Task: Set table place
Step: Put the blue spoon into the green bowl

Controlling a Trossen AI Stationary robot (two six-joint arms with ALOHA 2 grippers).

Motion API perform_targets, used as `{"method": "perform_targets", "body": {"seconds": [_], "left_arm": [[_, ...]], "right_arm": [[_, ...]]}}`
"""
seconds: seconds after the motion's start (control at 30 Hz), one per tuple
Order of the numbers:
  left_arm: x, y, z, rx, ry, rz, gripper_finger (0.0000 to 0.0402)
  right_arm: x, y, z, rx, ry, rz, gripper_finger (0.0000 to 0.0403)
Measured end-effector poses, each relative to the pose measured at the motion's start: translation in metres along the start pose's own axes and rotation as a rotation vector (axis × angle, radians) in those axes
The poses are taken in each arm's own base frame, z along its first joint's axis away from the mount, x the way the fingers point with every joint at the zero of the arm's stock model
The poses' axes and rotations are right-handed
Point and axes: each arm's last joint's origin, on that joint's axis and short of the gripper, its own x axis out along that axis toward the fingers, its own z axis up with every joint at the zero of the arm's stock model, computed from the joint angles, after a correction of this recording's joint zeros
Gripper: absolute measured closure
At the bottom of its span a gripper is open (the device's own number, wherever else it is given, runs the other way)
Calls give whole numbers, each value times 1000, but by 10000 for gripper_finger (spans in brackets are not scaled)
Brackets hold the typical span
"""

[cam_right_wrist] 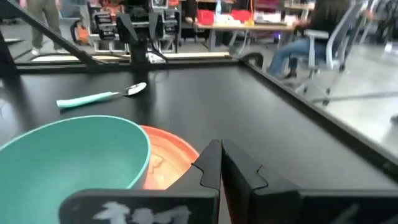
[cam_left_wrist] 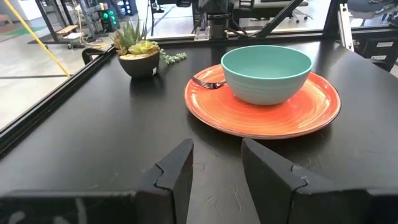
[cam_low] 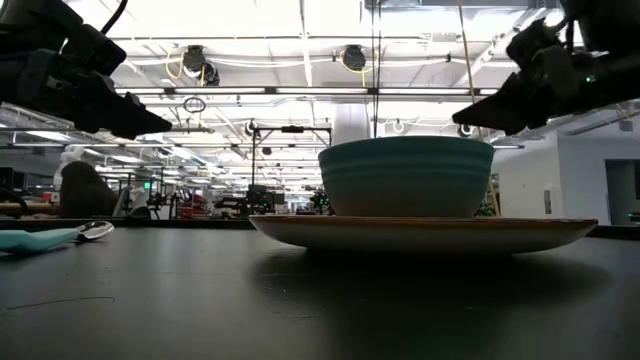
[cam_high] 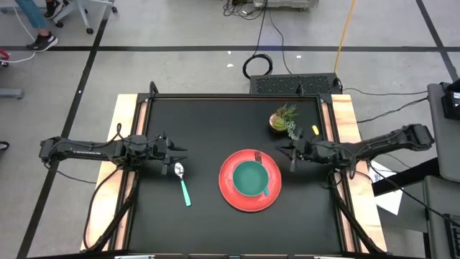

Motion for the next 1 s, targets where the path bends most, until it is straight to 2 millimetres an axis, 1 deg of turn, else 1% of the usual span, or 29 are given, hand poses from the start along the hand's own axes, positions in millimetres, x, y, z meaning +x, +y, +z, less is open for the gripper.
{"method": "perform_targets", "body": {"seconds": [0.17,0.33,0.47,0.57,0.7,0.87,1.0], "left_arm": [[0,0,0,-1,0,0,259],[0,0,0,-1,0,0,259],[0,0,0,-2,4,-1,259],[0,0,-3,-12,29,-2,259],[0,0,-4,-32,46,6,259],[0,0,-3,-39,36,7,259],[0,0,-1,-34,15,8,259]], "right_arm": [[-6,-1,4,-69,-54,49,403],[-7,-1,4,-138,-55,51,403],[-7,-1,-1,-149,-46,51,403],[-10,-2,-7,-159,-88,46,403],[-13,-5,3,-139,-215,21,403],[-15,-9,5,-142,-230,2,403],[-16,-9,6,-202,-250,62,403]]}}
